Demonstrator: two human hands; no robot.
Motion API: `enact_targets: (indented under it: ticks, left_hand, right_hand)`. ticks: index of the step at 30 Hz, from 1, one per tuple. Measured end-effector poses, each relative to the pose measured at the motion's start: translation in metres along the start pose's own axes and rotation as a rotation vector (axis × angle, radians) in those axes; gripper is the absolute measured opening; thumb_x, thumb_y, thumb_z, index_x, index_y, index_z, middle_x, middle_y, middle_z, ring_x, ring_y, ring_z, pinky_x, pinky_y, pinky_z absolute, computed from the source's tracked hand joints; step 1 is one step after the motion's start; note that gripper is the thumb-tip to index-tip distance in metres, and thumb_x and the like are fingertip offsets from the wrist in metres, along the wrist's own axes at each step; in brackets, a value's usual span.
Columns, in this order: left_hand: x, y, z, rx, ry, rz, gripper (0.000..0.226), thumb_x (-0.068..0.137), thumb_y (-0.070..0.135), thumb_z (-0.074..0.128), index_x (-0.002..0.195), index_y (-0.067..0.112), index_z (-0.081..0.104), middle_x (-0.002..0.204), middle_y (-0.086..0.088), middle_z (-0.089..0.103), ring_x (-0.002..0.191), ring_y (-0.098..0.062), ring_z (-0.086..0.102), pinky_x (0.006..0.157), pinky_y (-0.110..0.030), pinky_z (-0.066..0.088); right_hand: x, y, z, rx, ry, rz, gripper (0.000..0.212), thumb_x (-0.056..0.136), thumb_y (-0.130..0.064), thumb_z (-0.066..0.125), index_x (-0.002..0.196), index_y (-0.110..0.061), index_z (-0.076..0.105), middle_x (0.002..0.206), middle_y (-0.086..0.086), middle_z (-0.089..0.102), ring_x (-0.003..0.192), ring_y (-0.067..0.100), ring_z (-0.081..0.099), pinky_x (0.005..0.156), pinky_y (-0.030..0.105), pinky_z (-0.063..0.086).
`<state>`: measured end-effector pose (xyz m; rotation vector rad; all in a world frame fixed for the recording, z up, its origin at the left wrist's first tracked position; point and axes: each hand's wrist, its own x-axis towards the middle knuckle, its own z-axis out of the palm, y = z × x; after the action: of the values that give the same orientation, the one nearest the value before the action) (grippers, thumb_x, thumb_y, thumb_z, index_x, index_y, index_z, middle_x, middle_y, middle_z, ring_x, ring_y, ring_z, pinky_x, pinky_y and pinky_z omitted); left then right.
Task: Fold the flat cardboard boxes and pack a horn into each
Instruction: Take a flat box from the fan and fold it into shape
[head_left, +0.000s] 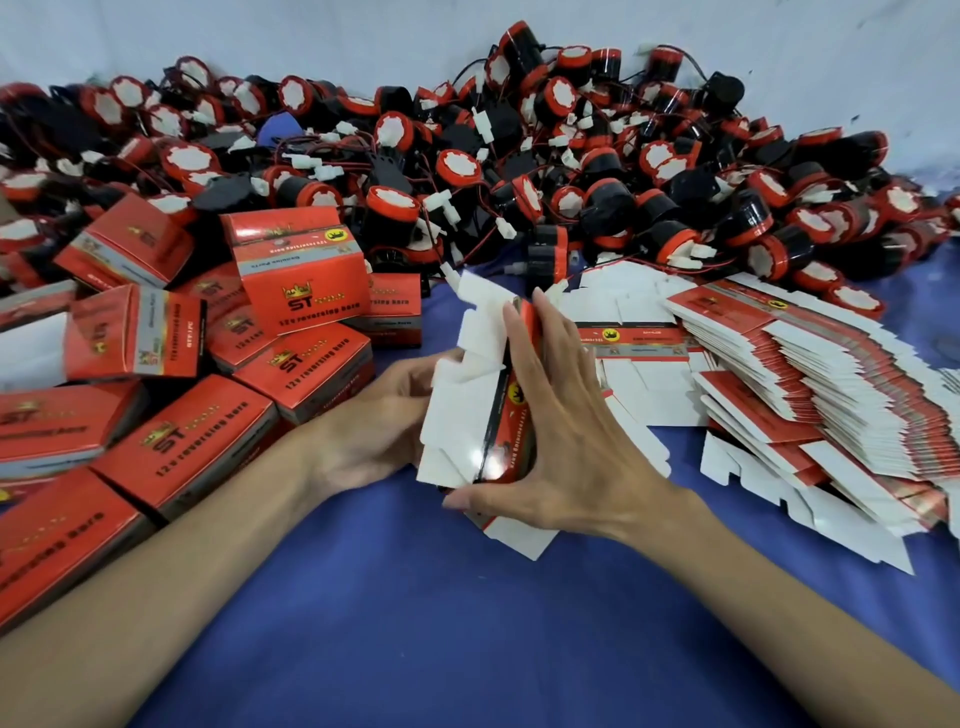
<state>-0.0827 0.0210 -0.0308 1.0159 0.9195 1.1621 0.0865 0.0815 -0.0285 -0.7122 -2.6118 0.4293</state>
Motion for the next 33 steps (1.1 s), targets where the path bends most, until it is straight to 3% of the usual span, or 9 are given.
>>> enact_targets:
  ticks: [3, 6, 8, 10, 14, 21, 24, 26, 33]
  left_hand:
    - [0.0, -0.004, 0.004, 0.06, 0.058, -0.033, 0.04, 0.078, -0.003, 0.065, 0.115, 0.015, 0.067, 0.106, -0.01, 0.072, 0.097, -0.025, 0.069, 0.082, -0.038, 0.058]
    - [-0.004, -0.012, -0.001, 0.029, 0.296, -0.114, 0.039, 0.1, 0.01, 0.04, 0.138, 0.005, 0.045, 0.137, -0.023, 0.051, 0.125, -0.038, 0.051, 0.105, -0.052, 0.04]
    - [-0.007, -0.009, 0.001, -0.118, 0.289, -0.112, 0.043, 0.087, 0.033, 0.062, 0.122, 0.009, 0.064, 0.123, -0.019, 0.063, 0.111, -0.031, 0.062, 0.096, -0.045, 0.05]
    - [-0.01, 0.002, 0.004, -0.213, 0.119, -0.052, 0.046, 0.048, 0.044, 0.084, 0.083, 0.015, 0.078, 0.085, -0.008, 0.074, 0.079, -0.019, 0.071, 0.069, -0.03, 0.058]
    - [-0.004, 0.001, 0.002, -0.231, -0.025, 0.014, 0.057, 0.06, 0.065, 0.075, 0.103, 0.028, 0.075, 0.111, -0.002, 0.072, 0.104, -0.022, 0.067, 0.084, -0.035, 0.055]
    - [-0.004, 0.004, -0.002, -0.269, -0.058, -0.064, 0.045, 0.065, 0.044, 0.08, 0.099, 0.016, 0.076, 0.101, -0.008, 0.073, 0.091, -0.023, 0.07, 0.075, -0.032, 0.056]
    - [-0.004, 0.004, 0.005, -0.118, -0.127, -0.026, 0.045, 0.059, 0.052, 0.083, 0.095, 0.025, 0.077, 0.097, 0.0, 0.074, 0.09, -0.015, 0.07, 0.073, -0.027, 0.056]
    - [-0.004, 0.002, 0.007, -0.043, -0.08, 0.006, 0.05, 0.05, 0.052, 0.088, 0.091, 0.026, 0.077, 0.091, 0.0, 0.074, 0.084, -0.013, 0.071, 0.068, -0.026, 0.056]
    - [0.001, -0.006, 0.01, 0.04, 0.098, 0.2, 0.024, 0.07, 0.017, 0.07, 0.092, 0.022, 0.076, 0.092, 0.0, 0.074, 0.085, -0.016, 0.07, 0.066, -0.027, 0.056]
  right_hand:
    - [0.0, -0.004, -0.004, 0.019, 0.068, -0.038, 0.129, 0.058, -0.075, 0.069, 0.149, -0.026, -0.008, 0.159, 0.009, -0.01, 0.147, 0.026, -0.01, 0.114, 0.06, 0.016]
    - [-0.001, -0.013, 0.0, -0.076, 0.097, -0.133, 0.129, 0.058, -0.078, 0.067, 0.151, -0.017, 0.002, 0.158, 0.015, 0.001, 0.147, 0.033, 0.0, 0.111, 0.063, 0.019]
    - [-0.002, -0.018, 0.001, -0.113, 0.12, -0.14, 0.127, 0.058, -0.08, 0.065, 0.151, -0.017, 0.004, 0.158, 0.017, 0.004, 0.147, 0.034, 0.003, 0.11, 0.065, 0.018]
    - [-0.001, -0.018, -0.001, -0.149, 0.145, -0.104, 0.124, 0.059, -0.082, 0.06, 0.151, -0.018, 0.005, 0.157, 0.018, 0.007, 0.146, 0.037, 0.005, 0.111, 0.066, 0.016]
    - [0.0, -0.01, -0.006, -0.238, 0.125, -0.031, 0.125, 0.057, -0.081, 0.063, 0.152, -0.015, 0.016, 0.155, 0.021, 0.014, 0.144, 0.04, 0.012, 0.112, 0.064, 0.016]
    - [-0.002, -0.009, -0.002, -0.071, 0.207, -0.075, 0.122, 0.057, -0.079, 0.061, 0.15, -0.018, 0.011, 0.156, 0.015, 0.013, 0.146, 0.032, 0.01, 0.114, 0.058, 0.018]
    - [-0.002, -0.007, -0.003, -0.028, 0.215, -0.106, 0.118, 0.058, -0.078, 0.062, 0.147, -0.023, 0.008, 0.157, 0.013, 0.014, 0.146, 0.031, 0.009, 0.113, 0.061, 0.017]
    - [-0.002, -0.006, -0.003, -0.024, 0.219, -0.12, 0.116, 0.058, -0.077, 0.061, 0.146, -0.023, 0.009, 0.156, 0.013, 0.017, 0.146, 0.031, 0.012, 0.112, 0.062, 0.017]
    - [0.001, 0.002, -0.015, -0.241, 0.237, -0.189, 0.107, 0.065, -0.075, 0.063, 0.144, -0.017, 0.02, 0.147, 0.016, 0.037, 0.137, 0.033, 0.033, 0.111, 0.061, 0.02]
